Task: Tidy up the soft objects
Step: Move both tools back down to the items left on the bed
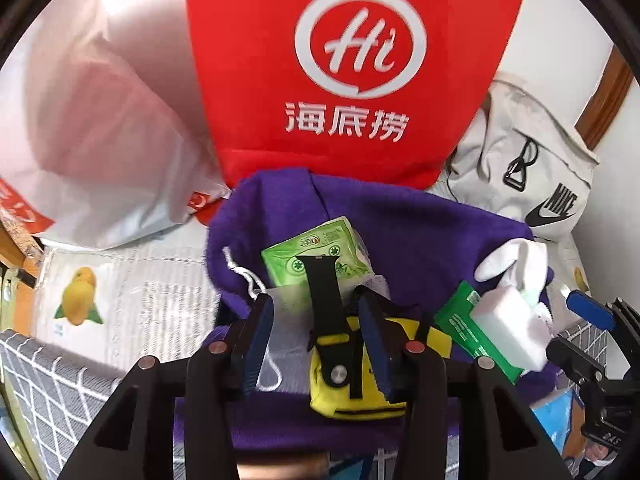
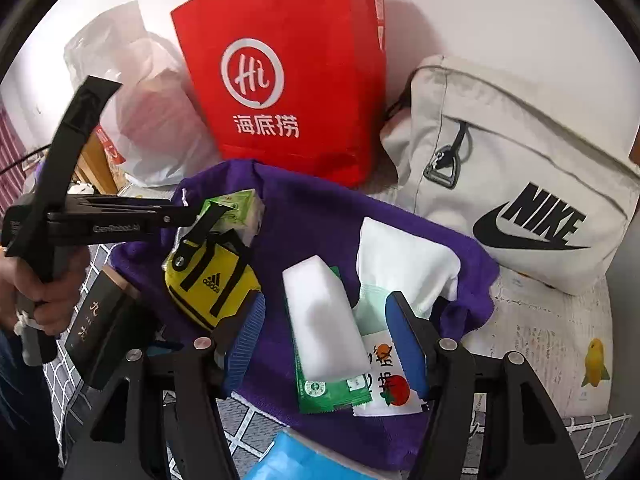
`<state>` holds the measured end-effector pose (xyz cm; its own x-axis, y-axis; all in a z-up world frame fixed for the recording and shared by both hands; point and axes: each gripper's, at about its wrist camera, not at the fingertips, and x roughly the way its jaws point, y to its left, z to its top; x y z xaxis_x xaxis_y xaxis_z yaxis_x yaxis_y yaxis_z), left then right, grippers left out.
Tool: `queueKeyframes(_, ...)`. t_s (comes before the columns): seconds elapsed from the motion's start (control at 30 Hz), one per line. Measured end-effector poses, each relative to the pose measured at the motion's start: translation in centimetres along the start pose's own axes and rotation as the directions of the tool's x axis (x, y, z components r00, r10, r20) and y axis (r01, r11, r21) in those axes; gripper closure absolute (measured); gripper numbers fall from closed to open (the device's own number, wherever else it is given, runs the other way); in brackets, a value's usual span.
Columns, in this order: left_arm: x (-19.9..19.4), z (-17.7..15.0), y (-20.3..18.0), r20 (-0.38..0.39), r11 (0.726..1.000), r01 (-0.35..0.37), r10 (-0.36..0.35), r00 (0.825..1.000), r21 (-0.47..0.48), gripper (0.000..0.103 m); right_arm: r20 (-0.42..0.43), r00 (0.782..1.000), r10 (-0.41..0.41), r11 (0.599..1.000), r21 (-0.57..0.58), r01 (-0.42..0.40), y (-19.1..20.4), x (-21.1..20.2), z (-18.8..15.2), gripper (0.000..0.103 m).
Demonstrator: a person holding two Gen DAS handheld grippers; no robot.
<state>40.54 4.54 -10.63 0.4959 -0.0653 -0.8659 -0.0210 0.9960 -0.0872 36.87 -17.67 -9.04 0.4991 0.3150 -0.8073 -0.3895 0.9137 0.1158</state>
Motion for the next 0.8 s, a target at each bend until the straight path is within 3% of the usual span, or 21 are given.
queueKeyframes(0.33,-6.8,-4.0,0.5,0.057,1.0,-0.026,0.025,0.998,0.009,0.06,0.053,0.998,0.037,0.999,-0.033,-0.035,3.7,-4.3,-1.8,0.041)
queueKeyframes(0.57,-9.9,-9.2,0.7,0.065,1.0,-0.009,0.008,0.998,0.013,0.056,0.042,0.997,0.061,0.997,-0.058,-0.058,7.0,-7.3,-6.8,0.041)
queueKeyframes(0.7,-11.0,-12.3,1.5,0.065,1.0,-0.007,0.007,0.998,-0.006,0.056,0.009,0.997,0.079,0.994,-0.071,-0.078,8.9,-7.3,-9.5,0.041)
queueKeyframes(0.8,-11.7,-14.8,2.8,0.065,0.999,-0.004,0.007,0.998,-0.043,0.056,-0.026,0.995,0.099,0.989,-0.109,-0.101,10.7,-6.5,-11.4,0.047)
